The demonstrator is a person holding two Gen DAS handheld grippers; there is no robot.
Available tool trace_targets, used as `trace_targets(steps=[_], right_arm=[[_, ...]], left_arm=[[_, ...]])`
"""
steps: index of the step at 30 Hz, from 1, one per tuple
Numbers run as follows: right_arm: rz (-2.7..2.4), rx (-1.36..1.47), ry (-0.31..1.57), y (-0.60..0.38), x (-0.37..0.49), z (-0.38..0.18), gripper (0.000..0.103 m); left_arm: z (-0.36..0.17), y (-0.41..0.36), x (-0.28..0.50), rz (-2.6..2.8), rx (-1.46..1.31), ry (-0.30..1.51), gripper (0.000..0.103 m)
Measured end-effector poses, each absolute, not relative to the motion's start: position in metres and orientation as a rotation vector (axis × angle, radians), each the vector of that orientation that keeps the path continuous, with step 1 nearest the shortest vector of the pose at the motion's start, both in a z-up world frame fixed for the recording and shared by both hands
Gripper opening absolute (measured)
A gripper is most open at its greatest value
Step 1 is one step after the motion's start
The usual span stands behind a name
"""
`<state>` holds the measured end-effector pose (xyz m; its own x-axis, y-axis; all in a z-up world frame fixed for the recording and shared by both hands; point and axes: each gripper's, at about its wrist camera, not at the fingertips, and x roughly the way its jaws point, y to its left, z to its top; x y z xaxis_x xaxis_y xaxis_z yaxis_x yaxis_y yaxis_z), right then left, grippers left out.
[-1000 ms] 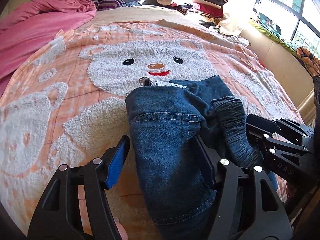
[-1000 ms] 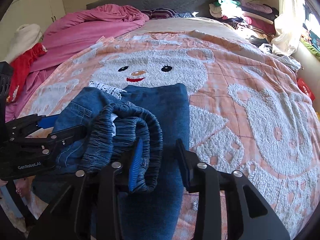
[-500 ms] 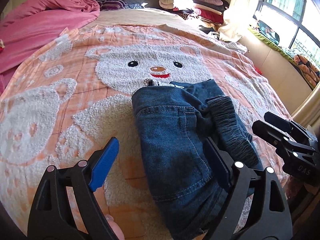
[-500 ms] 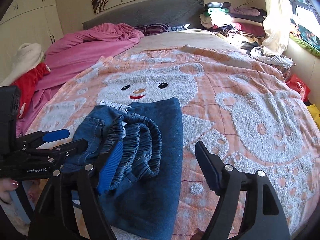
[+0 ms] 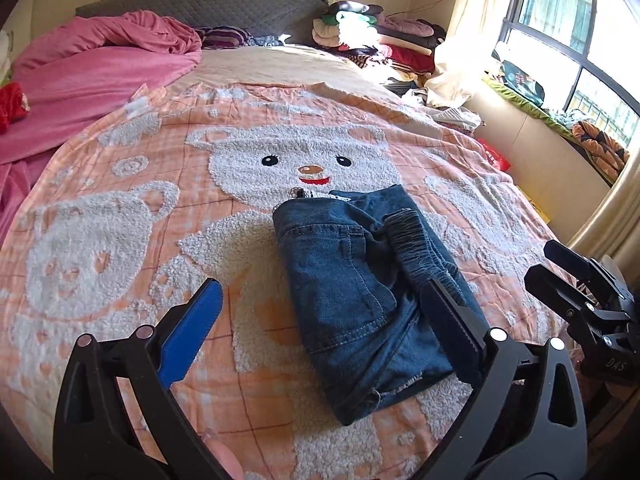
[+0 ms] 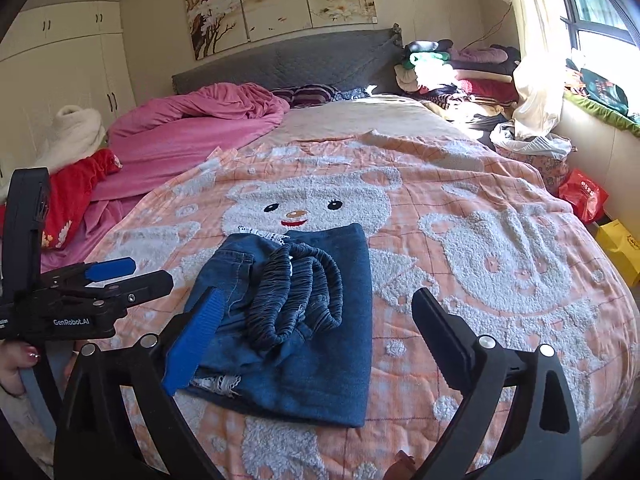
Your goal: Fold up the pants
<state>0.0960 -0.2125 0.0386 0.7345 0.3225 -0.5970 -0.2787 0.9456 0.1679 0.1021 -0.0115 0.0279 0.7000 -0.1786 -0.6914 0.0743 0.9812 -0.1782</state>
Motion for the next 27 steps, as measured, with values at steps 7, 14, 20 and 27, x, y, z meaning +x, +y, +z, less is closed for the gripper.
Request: trace_targets(steps=[7,14,20,27], right_arm=[[0.331,0.054,0.646,-0.211,0.069,0.048,0.097],[0.322,0.045,0.656,-0.213,0.051,0.044,0.098],[0.307,0.044,0.683,-0.216,0.041,0.034,0.098],[0.291,0.049,0.702,-0.221,0.032,0.024,0.098]], left_arm=[[0.031,-0.014,0.082,-0.146,-0.134,0.775,0.094],[0.021,-0.013,0.06,-0.145,-0.135,0.792,0.094],[0.008,-0.014,0.046,-0.143,-0.116,0.817,0.094],[-0.002,-0.012,0.035,-0.137,-0.112,0.84,0.094]])
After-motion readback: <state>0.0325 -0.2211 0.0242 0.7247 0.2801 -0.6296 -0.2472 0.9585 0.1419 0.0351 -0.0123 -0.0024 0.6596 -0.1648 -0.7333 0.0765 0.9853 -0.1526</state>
